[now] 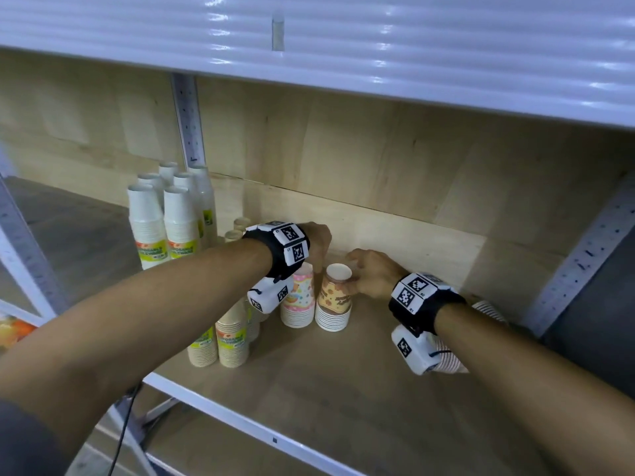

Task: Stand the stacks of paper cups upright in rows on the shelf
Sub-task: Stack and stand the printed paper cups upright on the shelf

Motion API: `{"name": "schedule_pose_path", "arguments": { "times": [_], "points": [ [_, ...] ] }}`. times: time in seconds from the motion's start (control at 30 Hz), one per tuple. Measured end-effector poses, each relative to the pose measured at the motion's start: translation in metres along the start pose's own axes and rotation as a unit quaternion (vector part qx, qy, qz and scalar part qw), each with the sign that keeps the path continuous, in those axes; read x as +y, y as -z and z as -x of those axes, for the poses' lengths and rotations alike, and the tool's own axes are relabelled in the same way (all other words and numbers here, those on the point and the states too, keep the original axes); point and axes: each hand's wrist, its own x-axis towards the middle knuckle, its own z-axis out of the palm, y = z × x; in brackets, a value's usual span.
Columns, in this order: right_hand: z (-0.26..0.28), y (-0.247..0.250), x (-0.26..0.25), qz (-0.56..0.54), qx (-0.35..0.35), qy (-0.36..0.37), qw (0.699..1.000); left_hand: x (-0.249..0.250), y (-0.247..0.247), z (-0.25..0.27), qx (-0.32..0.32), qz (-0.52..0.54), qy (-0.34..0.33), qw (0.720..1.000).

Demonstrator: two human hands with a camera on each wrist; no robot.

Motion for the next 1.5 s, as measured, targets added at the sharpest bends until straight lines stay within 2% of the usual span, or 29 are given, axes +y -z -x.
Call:
{"name": "schedule_pose_path", "arguments": {
  "times": [0.23,0.47,0.6,0.67,0.77,0.9,1.03,1.33,1.5],
  "points": [
    [0.026,0.034,0.045,0.027,0.018,-0.086,0.996,0.039,0.017,0.002,0.060,0.018,-0.062,0.996],
    [0.077,0.061,0.110,0.065,0.055,-0.204,0.975,0.104,0.010,-0.002,0.046,0.078,-0.159,0.983],
    [0.111,0.068,0.142,0.091,0.016,-0.224,0.970,0.141,-0.009,-0.006,0.019,0.084,-0.214,0.973],
    [0.128,0.068,0.152,0.080,0.021,-0.235,0.968,0.156,-0.017,-0.010,0.008,0.084,-0.236,0.968],
    [0.150,0.064,0.159,0.067,0.036,-0.265,0.961,0.176,-0.026,-0.016,-0.010,0.087,-0.264,0.961],
    [0.171,0.051,0.159,0.102,0.013,-0.280,0.954,0.197,-0.039,-0.029,-0.025,0.099,-0.291,0.951],
    [0.182,0.032,0.158,0.113,0.027,-0.303,0.946,0.217,-0.048,-0.038,-0.040,0.092,-0.346,0.933],
    [0.209,0.024,0.154,0.076,-0.065,-0.318,0.943,0.255,-0.081,-0.059,-0.019,-0.006,-0.378,0.925],
    [0.219,0.022,0.152,0.047,-0.098,-0.297,0.948,0.264,-0.094,-0.071,-0.065,-0.004,-0.375,0.925]
  ]
}}
